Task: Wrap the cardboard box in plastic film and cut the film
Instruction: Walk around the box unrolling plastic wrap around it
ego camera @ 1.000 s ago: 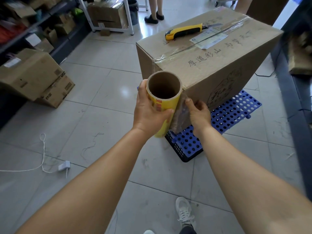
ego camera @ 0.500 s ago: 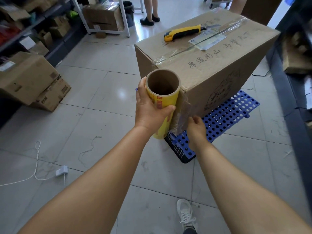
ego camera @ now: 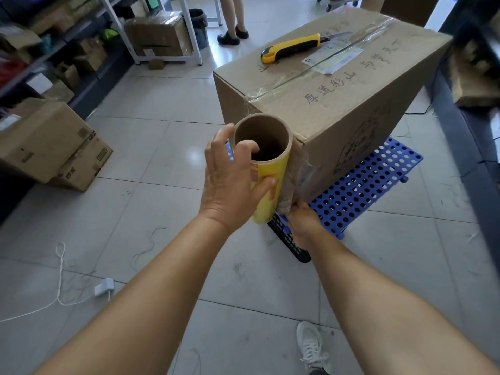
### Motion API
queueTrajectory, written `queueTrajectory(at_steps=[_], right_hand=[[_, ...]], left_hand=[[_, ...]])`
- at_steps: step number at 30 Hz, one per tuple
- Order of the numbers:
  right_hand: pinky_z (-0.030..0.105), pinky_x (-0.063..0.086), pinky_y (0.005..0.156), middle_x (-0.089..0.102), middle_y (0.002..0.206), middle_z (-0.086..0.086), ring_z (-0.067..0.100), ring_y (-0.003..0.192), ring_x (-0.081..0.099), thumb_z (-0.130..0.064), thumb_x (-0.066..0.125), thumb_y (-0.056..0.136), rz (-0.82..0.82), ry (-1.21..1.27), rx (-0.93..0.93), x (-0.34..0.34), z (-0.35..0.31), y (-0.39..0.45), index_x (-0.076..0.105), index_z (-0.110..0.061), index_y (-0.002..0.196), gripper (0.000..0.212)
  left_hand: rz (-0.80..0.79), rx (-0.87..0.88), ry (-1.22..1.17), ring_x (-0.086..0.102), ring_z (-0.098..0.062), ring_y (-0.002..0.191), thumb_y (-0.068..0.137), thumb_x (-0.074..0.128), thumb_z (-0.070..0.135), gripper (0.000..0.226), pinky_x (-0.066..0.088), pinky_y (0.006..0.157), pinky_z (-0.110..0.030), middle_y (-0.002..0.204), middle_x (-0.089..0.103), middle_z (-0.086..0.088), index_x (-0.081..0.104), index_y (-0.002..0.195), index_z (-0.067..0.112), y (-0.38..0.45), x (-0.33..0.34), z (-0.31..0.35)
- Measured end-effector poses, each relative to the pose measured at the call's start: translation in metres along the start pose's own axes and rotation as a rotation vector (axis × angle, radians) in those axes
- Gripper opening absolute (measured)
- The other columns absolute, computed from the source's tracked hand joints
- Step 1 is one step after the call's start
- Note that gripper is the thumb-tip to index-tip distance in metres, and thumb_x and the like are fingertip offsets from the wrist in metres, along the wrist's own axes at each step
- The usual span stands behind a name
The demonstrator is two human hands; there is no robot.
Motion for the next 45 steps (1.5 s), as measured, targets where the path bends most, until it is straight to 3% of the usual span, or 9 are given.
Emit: queueTrajectory(at_steps=[4, 8, 11, 16, 23, 28, 33, 37, 45], right_hand=[[0.048, 0.047, 0.096, 0.054, 0.12, 0.01, 0.023, 0.104, 0.053, -0.008, 0.047, 0.09, -0.004, 0.08, 0.031, 0.0, 0.002, 0.003, 0.049, -0.017, 0.122, 0.033], [0.041, 0.049, 0.065, 0.058, 0.122, 0.005, 0.028, 0.11, 0.057, -0.023, 0.053, 0.086, -0.04, 0.132, 0.15, 0.001, 0.009, 0.011, 0.044, -0.03, 0.126, 0.042], [0.042, 0.053, 0.084, 0.063, 0.117, 0.008, 0.027, 0.105, 0.06, -0.009, 0.046, 0.087, -0.036, 0.144, 0.14, 0.0, 0.007, 0.015, 0.052, -0.029, 0.115, 0.035], [0.036, 0.049, 0.084, 0.061, 0.106, 0.008, 0.027, 0.109, 0.058, 0.003, 0.038, 0.091, -0.028, 0.213, 0.16, 0.002, 0.002, 0.01, 0.048, -0.02, 0.125, 0.043], [0.048, 0.039, 0.104, 0.042, 0.142, 0.026, 0.042, 0.129, 0.042, 0.005, 0.04, 0.09, 0.071, 0.201, 0.036, 0.006, 0.003, 0.009, 0.039, 0.002, 0.136, 0.046], [0.048, 0.04, 0.105, 0.044, 0.14, 0.024, 0.042, 0.123, 0.047, 0.002, 0.037, 0.09, 0.142, 0.212, 0.049, 0.013, 0.006, 0.012, 0.044, -0.008, 0.134, 0.046], [0.034, 0.043, 0.104, 0.056, 0.13, 0.002, 0.021, 0.116, 0.054, 0.002, 0.037, 0.093, 0.14, 0.342, 0.047, 0.018, 0.006, 0.012, 0.048, -0.015, 0.129, 0.041], [0.041, 0.04, 0.108, 0.058, 0.132, 0.001, 0.023, 0.121, 0.053, 0.0, 0.043, 0.094, 0.151, 0.403, -0.004, 0.023, 0.003, 0.008, 0.046, -0.019, 0.135, 0.046], [0.029, 0.045, 0.087, 0.058, 0.128, -0.008, 0.017, 0.121, 0.052, -0.007, 0.057, 0.09, 0.241, 0.524, 0.033, 0.048, 0.024, -0.006, 0.042, -0.032, 0.137, 0.055]], left_hand=[[-0.1, 0.391, 0.217, 0.037, -0.032, 0.124, 0.081, 0.054, 0.03, 0.023, 0.025, 0.105, -0.047, 0.119, 0.053, -0.01, 0.058, 0.097, 0.013, 0.01, -0.014, 0.004], [-0.214, 0.473, 0.244, 0.057, -0.031, 0.085, 0.084, 0.048, 0.031, 0.024, 0.039, 0.086, -0.044, 0.083, 0.064, -0.004, 0.062, 0.093, 0.012, 0.027, -0.021, 0.008], [-0.232, 0.401, 0.273, 0.055, -0.029, 0.077, 0.082, 0.052, 0.033, 0.023, 0.041, 0.08, -0.048, 0.077, 0.061, -0.002, 0.061, 0.09, 0.013, 0.034, -0.019, 0.014], [-0.254, 0.293, 0.326, 0.054, -0.029, 0.088, 0.086, 0.059, 0.033, 0.02, 0.032, 0.091, -0.05, 0.087, 0.064, -0.002, 0.057, 0.093, 0.014, 0.041, -0.015, 0.013], [-0.322, 0.231, 0.295, 0.046, -0.025, 0.103, 0.091, 0.048, 0.035, 0.018, 0.029, 0.091, -0.047, 0.104, 0.059, 0.001, 0.048, 0.099, 0.02, 0.047, -0.013, -0.003], [-0.35, 0.26, 0.3, 0.045, -0.025, 0.107, 0.091, 0.048, 0.037, 0.02, 0.031, 0.089, -0.046, 0.107, 0.06, 0.001, 0.048, 0.101, 0.019, 0.053, -0.011, -0.024], [-0.37, 0.302, 0.314, 0.045, -0.026, 0.107, 0.09, 0.049, 0.043, 0.028, 0.034, 0.089, -0.046, 0.106, 0.06, 0.001, 0.049, 0.105, 0.019, 0.062, -0.006, -0.032], [-0.363, 0.356, 0.311, 0.046, -0.026, 0.105, 0.09, 0.049, 0.045, 0.031, 0.034, 0.089, -0.044, 0.105, 0.061, 0.0, 0.052, 0.106, 0.018, 0.068, -0.006, -0.042], [-0.383, 0.494, 0.307, 0.052, -0.027, 0.1, 0.09, 0.048, 0.047, 0.03, 0.025, 0.1, -0.046, 0.1, 0.064, 0.001, 0.051, 0.099, 0.019, 0.069, -0.011, -0.054]])
Point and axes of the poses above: each hand's wrist, its own y-axis towards the middle knuckle, its own x-axis out of the palm, z = x × y, the point moved 3 cm from there along y, towards the middle knuckle
